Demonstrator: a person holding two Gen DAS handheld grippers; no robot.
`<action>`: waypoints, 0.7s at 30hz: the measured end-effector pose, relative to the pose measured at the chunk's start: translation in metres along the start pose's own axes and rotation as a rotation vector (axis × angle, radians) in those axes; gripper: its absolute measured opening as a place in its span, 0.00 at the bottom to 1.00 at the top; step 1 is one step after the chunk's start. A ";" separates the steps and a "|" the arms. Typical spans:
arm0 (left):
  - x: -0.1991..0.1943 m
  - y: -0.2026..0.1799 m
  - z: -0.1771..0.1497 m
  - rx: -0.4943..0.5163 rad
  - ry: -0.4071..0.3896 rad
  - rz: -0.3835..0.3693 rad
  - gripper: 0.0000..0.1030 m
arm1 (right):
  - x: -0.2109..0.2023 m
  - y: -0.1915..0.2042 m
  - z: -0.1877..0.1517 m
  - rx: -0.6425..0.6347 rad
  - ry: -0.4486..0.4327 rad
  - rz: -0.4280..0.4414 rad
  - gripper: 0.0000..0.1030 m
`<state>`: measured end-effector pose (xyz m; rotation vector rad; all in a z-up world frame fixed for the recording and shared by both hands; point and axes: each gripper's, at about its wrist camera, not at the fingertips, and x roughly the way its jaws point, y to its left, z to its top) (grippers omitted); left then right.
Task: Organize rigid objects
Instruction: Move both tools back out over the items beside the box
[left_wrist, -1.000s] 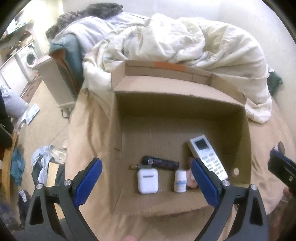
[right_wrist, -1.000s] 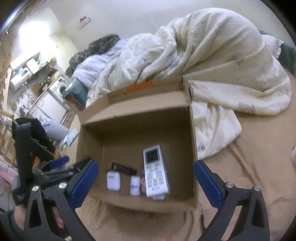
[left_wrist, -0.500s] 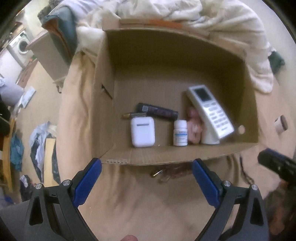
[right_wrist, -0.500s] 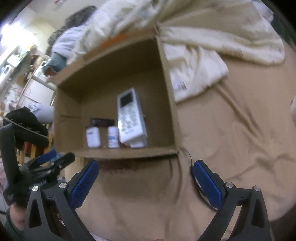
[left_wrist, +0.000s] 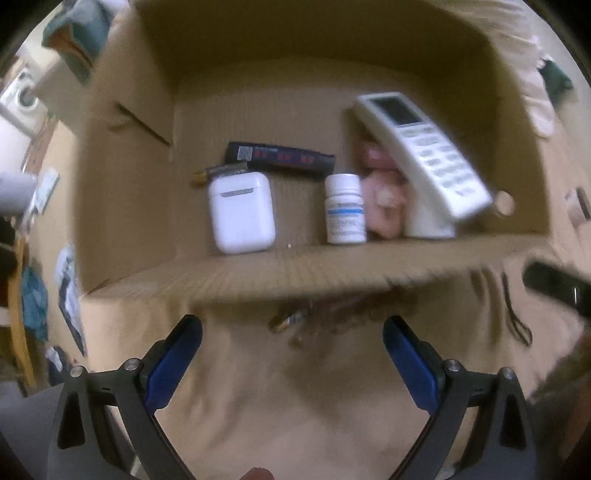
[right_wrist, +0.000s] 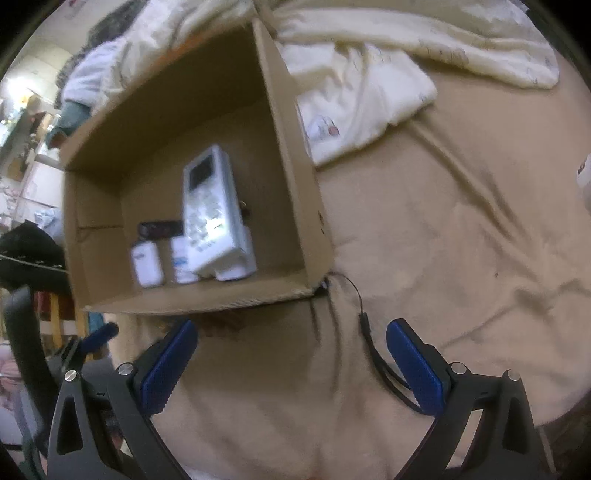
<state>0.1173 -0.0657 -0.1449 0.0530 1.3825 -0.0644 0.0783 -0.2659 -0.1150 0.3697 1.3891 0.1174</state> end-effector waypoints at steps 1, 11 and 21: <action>0.006 0.000 0.006 -0.008 0.000 -0.001 0.95 | 0.005 0.000 0.000 -0.006 0.012 -0.014 1.00; 0.043 0.007 0.026 -0.079 0.072 0.020 0.70 | 0.042 0.015 0.011 -0.052 0.053 -0.067 1.00; 0.039 0.013 0.027 -0.063 0.056 0.126 0.42 | 0.082 0.039 0.020 -0.060 0.101 -0.163 1.00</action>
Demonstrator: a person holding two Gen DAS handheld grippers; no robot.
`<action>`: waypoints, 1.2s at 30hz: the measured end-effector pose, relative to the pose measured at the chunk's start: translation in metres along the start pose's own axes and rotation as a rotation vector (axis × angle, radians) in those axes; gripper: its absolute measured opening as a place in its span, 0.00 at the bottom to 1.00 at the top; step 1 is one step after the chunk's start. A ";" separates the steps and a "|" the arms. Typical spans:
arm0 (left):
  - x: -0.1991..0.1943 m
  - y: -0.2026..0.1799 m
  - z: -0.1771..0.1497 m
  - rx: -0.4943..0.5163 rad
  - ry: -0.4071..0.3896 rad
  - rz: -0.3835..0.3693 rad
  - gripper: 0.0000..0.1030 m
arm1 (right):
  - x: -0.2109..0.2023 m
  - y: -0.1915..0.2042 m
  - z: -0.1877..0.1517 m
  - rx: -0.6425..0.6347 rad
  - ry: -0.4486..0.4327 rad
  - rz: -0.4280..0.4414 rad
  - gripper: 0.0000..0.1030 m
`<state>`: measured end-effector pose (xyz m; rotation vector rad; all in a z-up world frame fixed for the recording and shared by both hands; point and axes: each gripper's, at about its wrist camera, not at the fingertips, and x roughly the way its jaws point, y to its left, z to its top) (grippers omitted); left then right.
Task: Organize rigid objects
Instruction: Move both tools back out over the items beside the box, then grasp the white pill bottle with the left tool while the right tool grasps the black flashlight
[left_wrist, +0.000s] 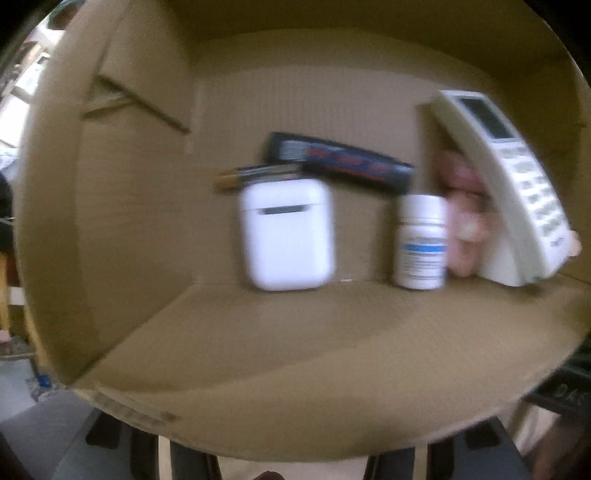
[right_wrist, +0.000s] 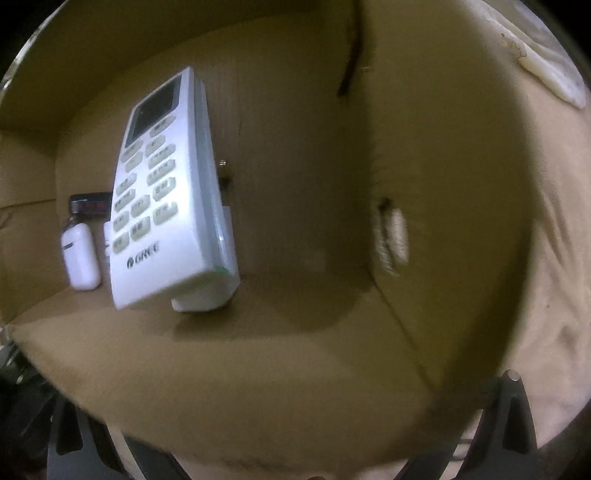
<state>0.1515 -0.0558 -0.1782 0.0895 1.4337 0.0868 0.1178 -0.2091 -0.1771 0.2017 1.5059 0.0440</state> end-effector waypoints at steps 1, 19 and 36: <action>0.001 0.003 0.000 -0.009 0.004 0.007 0.42 | 0.002 0.004 0.001 -0.013 -0.001 -0.027 1.00; -0.004 0.021 -0.028 -0.025 0.006 0.017 0.42 | -0.010 0.025 -0.026 -0.197 -0.017 -0.088 0.90; -0.097 0.052 -0.089 0.006 -0.092 -0.036 0.42 | -0.138 0.012 -0.080 -0.221 -0.174 0.193 0.90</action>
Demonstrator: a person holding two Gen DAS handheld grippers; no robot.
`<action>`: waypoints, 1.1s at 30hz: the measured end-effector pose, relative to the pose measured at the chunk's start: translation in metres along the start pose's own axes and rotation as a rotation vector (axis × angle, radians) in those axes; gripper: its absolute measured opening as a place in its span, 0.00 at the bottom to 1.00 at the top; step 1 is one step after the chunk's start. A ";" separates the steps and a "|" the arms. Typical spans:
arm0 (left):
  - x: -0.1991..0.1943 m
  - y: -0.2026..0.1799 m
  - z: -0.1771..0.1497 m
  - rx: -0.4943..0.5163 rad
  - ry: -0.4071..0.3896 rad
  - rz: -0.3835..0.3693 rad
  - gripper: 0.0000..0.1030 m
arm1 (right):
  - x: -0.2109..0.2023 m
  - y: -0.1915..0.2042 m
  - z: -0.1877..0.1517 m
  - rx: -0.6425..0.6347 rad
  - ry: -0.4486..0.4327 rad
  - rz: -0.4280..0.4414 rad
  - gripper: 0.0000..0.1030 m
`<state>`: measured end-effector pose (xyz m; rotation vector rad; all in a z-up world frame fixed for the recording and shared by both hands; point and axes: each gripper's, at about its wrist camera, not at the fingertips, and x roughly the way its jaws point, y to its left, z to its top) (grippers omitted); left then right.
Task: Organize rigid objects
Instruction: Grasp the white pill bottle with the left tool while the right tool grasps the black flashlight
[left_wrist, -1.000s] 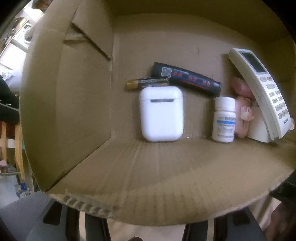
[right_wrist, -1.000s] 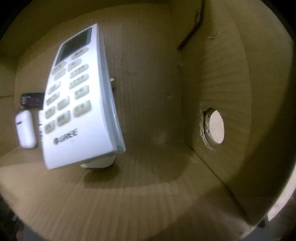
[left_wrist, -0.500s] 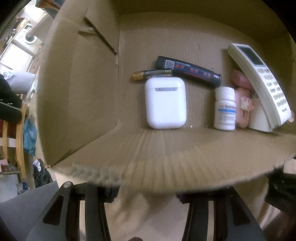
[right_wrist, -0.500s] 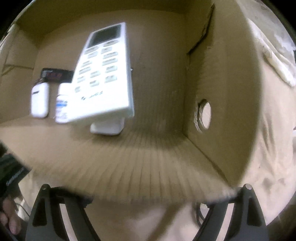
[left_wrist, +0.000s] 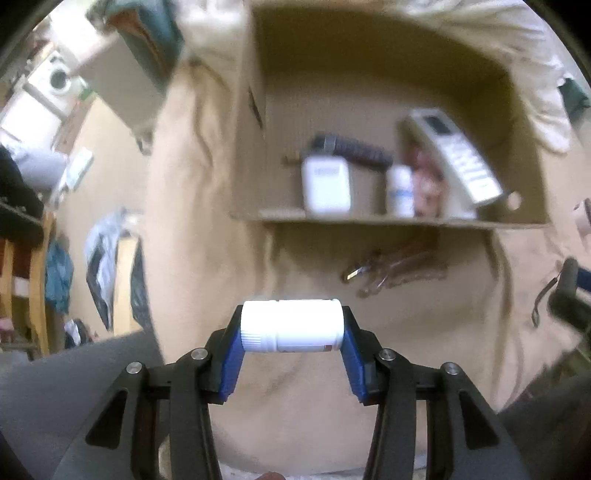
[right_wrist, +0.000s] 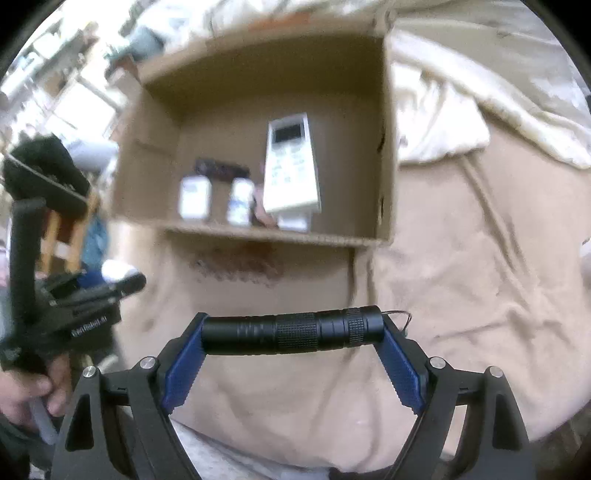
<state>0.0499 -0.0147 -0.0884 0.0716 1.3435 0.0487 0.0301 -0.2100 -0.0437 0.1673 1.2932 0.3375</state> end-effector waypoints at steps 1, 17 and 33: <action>-0.012 0.001 -0.001 0.007 -0.040 0.006 0.42 | -0.011 -0.017 0.004 0.008 -0.034 0.025 0.90; -0.115 0.013 0.049 0.033 -0.309 0.026 0.42 | -0.103 0.005 0.079 0.006 -0.327 0.240 0.90; -0.056 -0.009 0.092 0.061 -0.242 -0.016 0.42 | -0.030 0.009 0.120 -0.012 -0.231 0.153 0.90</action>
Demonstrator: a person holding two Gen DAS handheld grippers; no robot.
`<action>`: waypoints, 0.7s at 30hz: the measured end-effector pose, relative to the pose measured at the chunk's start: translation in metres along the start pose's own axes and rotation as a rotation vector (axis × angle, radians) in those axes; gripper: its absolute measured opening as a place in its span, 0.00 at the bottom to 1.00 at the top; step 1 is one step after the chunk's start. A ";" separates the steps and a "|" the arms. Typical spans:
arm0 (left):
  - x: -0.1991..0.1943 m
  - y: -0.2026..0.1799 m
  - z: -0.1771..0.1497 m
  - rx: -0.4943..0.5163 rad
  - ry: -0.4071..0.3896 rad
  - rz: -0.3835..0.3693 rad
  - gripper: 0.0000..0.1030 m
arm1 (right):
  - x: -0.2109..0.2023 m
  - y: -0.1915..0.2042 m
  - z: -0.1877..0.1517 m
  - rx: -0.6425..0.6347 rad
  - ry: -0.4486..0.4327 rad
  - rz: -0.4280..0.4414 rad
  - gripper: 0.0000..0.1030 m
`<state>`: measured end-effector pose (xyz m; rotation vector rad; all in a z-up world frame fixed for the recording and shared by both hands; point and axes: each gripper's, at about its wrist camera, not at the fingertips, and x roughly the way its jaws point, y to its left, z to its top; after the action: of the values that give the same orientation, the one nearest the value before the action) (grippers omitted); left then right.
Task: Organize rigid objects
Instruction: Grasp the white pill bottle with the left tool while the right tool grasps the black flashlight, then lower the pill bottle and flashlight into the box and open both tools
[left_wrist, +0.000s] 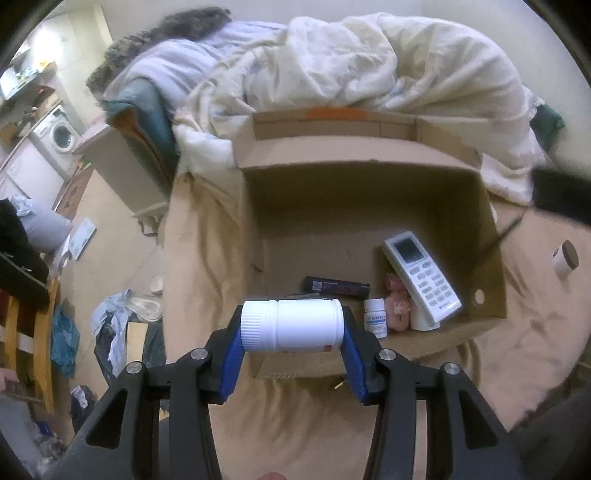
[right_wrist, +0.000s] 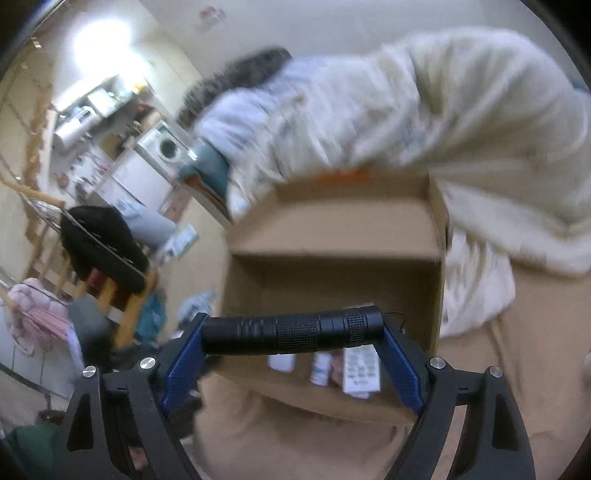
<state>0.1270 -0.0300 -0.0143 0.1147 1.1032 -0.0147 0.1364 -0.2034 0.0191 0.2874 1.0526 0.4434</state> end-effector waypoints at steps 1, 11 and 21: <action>0.007 -0.002 0.001 0.003 0.007 -0.001 0.42 | 0.012 -0.007 -0.004 0.016 0.028 -0.014 0.90; 0.075 -0.028 0.019 0.060 0.090 -0.001 0.42 | 0.065 -0.035 -0.017 0.070 0.153 -0.064 0.90; 0.099 -0.045 0.005 0.123 0.157 -0.008 0.42 | 0.096 -0.054 -0.029 0.111 0.235 -0.117 0.90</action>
<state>0.1729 -0.0702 -0.1039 0.2246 1.2593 -0.0821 0.1628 -0.2037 -0.0922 0.2749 1.3199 0.3183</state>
